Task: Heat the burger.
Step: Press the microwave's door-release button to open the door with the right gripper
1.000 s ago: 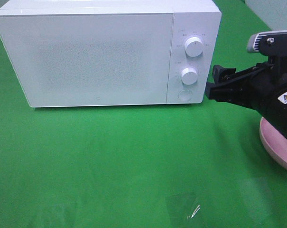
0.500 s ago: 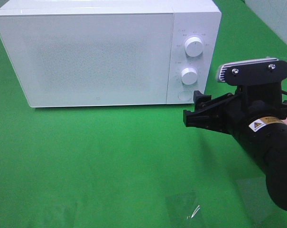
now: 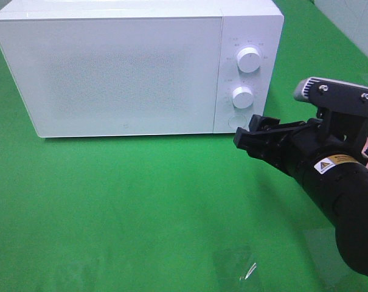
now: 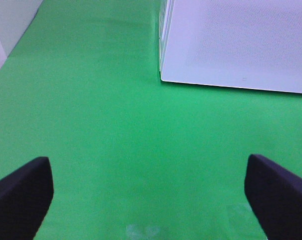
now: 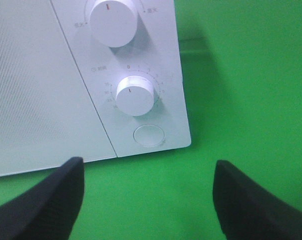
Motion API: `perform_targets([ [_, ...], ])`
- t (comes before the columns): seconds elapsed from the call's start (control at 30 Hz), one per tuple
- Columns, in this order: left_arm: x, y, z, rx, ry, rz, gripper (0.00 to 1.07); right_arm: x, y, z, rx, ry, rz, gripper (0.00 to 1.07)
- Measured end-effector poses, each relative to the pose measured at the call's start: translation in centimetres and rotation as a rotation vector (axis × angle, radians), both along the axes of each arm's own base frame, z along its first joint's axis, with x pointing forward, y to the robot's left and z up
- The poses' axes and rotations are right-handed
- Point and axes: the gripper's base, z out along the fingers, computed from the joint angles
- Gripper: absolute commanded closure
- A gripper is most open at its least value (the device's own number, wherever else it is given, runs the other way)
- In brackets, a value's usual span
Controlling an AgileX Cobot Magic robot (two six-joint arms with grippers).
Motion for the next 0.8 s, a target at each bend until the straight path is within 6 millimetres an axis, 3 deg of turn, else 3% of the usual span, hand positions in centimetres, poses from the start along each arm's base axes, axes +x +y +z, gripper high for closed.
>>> perform_targets([
  [0.07, 0.00, 0.00, 0.00, 0.000, 0.000, 0.000, 0.08, 0.00, 0.00, 0.00, 0.231, 0.015, -0.054, 0.58],
  [0.17, 0.00, 0.00, 0.00, 0.000, 0.000, 0.000, 0.08, 0.00, 0.00, 0.00, 0.349, 0.022, -0.082, 0.66],
  [0.27, 0.00, 0.00, 0.00, 0.000, 0.000, 0.000, 0.08, 0.00, 0.02, 0.01, 0.581, 0.037, -0.134, 0.81],
  [0.37, 0.00, 0.00, 0.00, 0.000, 0.000, 0.000, 0.08, 0.00, 0.09, 0.02, 0.674, 0.044, -0.148, 0.83],
  [0.43, 0.00, 0.00, 0.00, 0.000, 0.000, 0.000, 0.08, -0.01, 0.17, 0.01, 0.802, 0.058, -0.169, 0.93],
  [0.8, 0.00, 0.00, 0.00, 0.000, 0.000, 0.000, 0.08, -0.30, 0.50, -0.86, 1.214, 0.199, -0.300, 1.07],
])
